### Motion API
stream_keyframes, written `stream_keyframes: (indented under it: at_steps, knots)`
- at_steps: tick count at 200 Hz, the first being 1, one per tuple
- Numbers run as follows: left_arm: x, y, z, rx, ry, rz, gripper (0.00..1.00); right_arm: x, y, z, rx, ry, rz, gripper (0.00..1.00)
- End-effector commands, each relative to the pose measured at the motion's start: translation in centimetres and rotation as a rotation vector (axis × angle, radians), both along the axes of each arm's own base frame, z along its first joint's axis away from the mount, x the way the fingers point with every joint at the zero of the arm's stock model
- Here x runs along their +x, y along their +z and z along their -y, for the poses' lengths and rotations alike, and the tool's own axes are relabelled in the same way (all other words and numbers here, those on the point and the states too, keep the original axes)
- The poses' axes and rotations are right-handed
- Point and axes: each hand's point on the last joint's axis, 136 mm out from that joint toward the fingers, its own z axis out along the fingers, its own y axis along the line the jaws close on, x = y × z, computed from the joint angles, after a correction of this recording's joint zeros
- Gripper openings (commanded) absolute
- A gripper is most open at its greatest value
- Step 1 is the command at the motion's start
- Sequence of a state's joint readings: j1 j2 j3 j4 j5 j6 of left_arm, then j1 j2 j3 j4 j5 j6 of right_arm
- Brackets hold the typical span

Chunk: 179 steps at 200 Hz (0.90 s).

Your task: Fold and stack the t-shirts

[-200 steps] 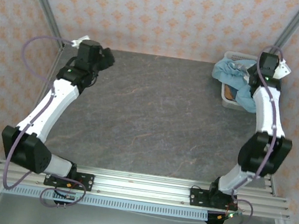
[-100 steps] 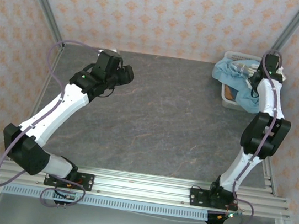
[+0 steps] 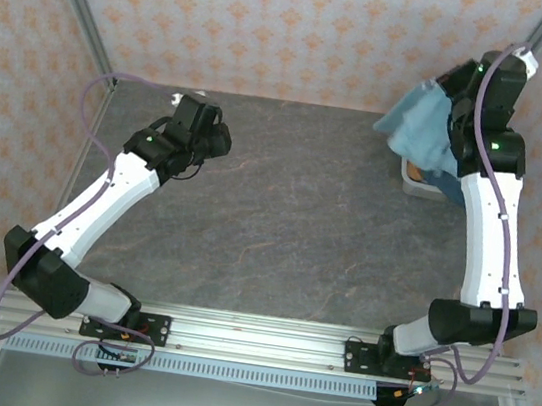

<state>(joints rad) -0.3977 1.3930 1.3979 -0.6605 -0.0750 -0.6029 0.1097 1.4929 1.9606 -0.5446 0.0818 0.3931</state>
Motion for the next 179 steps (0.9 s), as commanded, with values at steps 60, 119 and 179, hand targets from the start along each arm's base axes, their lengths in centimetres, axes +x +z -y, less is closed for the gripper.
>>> stream_keyframes:
  at_steps: [60, 119, 179]
  knots:
    - [-4.2, 3.4, -9.3, 0.248, 0.327, -0.02, 0.49, -4.2, -5.8, -27.7, -0.001, 0.67, -0.114, 0.0]
    - [-8.4, 0.0, -11.1, 0.268, 0.299, -0.153, 0.57, -7.2, -27.1, -40.8, 0.084, 1.001, -0.632, 0.47]
    - [-11.0, -6.3, 0.9, 0.308, -0.284, -0.211, 0.68, -6.2, -30.1, -26.9, 0.107, 0.622, -0.678, 0.62]
